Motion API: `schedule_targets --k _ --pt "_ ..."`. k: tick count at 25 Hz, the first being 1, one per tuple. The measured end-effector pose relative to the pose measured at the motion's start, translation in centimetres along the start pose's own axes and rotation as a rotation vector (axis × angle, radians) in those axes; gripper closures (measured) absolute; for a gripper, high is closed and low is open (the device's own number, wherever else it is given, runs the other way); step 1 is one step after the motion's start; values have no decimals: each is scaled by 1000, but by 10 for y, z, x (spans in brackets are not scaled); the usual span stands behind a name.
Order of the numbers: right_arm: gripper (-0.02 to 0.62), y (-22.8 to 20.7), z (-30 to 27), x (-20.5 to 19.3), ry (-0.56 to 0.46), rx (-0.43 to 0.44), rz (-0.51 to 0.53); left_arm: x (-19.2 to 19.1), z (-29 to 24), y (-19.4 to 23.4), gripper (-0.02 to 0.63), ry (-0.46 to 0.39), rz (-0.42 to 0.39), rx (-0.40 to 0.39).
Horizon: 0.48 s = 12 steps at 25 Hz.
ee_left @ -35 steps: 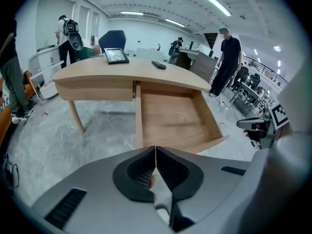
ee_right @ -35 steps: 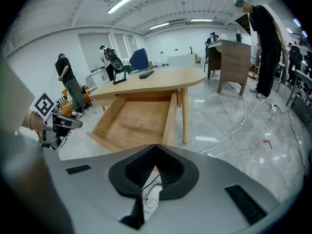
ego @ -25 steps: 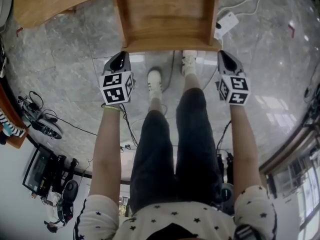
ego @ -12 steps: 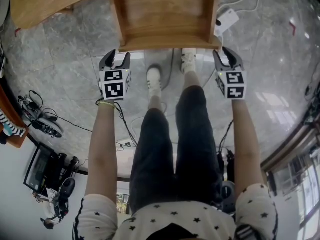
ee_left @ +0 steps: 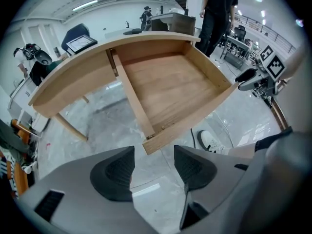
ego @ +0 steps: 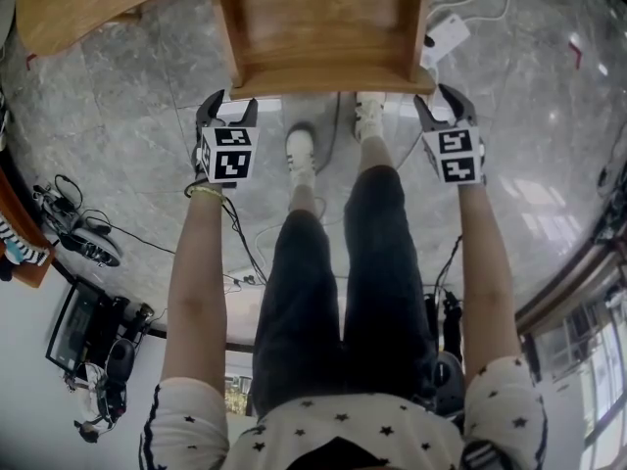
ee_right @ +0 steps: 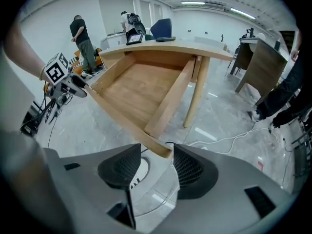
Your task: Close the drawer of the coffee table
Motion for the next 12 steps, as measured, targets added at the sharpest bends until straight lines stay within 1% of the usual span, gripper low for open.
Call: schedule_targets --k 5,12 --pt "394 0 -11 0 34 10 45 3 -10 1 357 20 -5 3" --pt "394 -5 -26 3 63 3 83 11 -24 -2 357 37 -36 1"
Point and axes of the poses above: the fingertips, and each gripper's own axes: z backward along the fingers, y to its left, x out of its top, the point moved 9 cm from there along z, backward along the fingers, and after that the axes turned 6 degrees about z, right-handed, at the moved point
